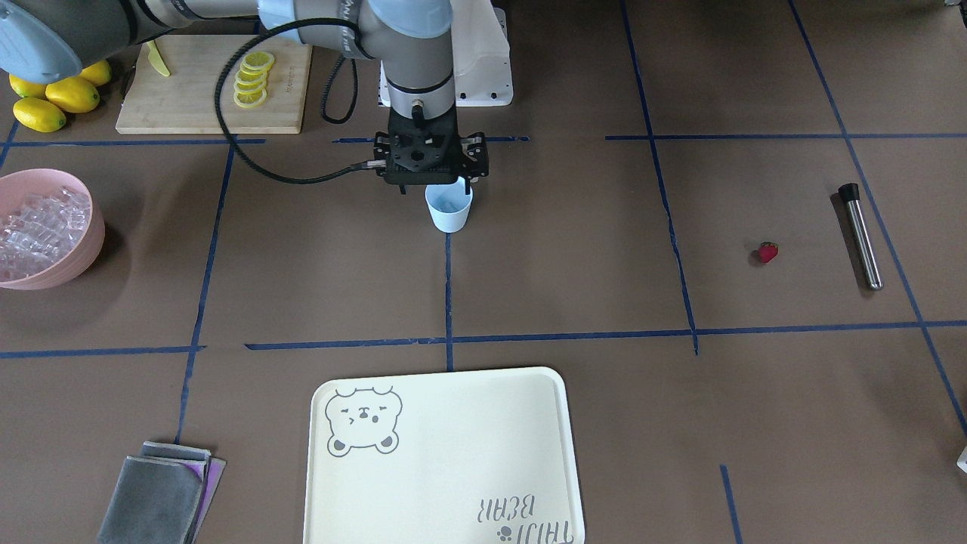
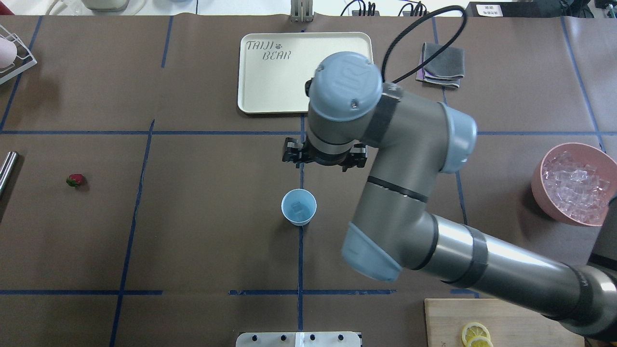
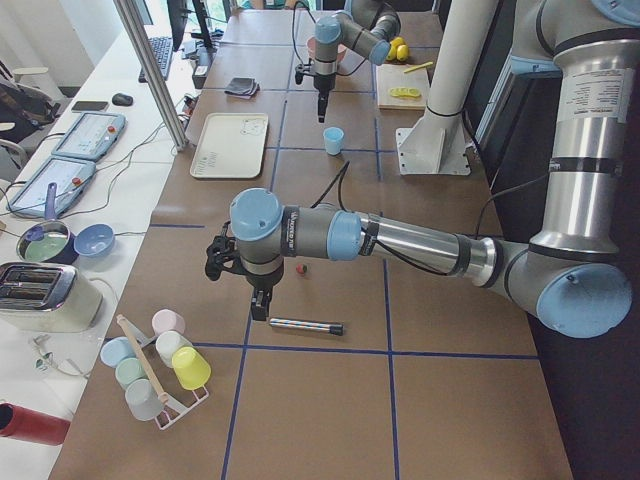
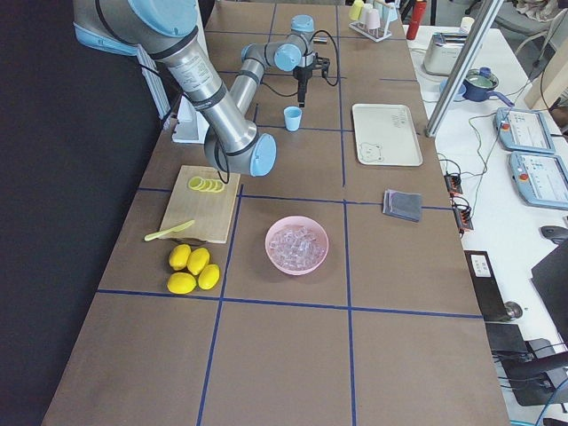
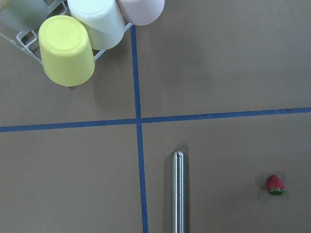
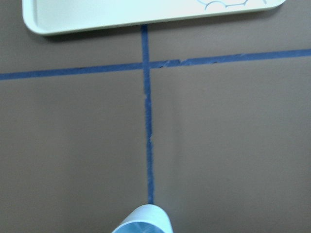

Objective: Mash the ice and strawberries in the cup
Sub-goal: 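Move the right gripper back over the pink bowl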

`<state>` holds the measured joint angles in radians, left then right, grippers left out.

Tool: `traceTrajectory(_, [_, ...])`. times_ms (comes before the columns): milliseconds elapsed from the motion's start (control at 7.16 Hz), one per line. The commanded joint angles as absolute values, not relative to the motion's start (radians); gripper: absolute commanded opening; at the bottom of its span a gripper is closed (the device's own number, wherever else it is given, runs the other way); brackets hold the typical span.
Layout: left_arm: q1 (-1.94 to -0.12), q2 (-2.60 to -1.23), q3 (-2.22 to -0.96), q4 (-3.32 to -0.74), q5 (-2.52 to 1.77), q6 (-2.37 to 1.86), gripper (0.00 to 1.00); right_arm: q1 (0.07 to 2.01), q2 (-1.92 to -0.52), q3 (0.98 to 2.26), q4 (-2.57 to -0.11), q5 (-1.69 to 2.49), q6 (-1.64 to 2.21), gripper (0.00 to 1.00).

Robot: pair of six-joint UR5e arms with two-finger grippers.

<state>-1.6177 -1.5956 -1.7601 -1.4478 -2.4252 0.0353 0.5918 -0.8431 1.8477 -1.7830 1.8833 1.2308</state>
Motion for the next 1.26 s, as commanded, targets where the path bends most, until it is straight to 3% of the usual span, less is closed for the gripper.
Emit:
traceTrajectory(0, [-1.618, -1.595, -1.766, -1.448, -2.425, 0.035, 1.0, 0.716, -1.029, 2.009, -1.773, 1.905, 1.117, 0.99])
traceTrajectory(279, [-1.618, -1.595, -1.766, -1.448, -2.425, 0.035, 1.0, 0.819, -1.19, 2.091, -1.757, 1.94, 1.064, 0.99])
traceTrajectory(698, [-1.618, -1.595, -1.767, -1.448, -2.424, 0.035, 1.0, 1.019, -1.438, 2.08, -1.573, 2.099, 0.845, 0.99])
traceTrajectory(1117, [-1.618, -1.595, -1.772, -1.448, -2.425, 0.035, 1.0, 1.101, -1.575, 2.056, -1.572, 2.117, 0.658, 0.99])
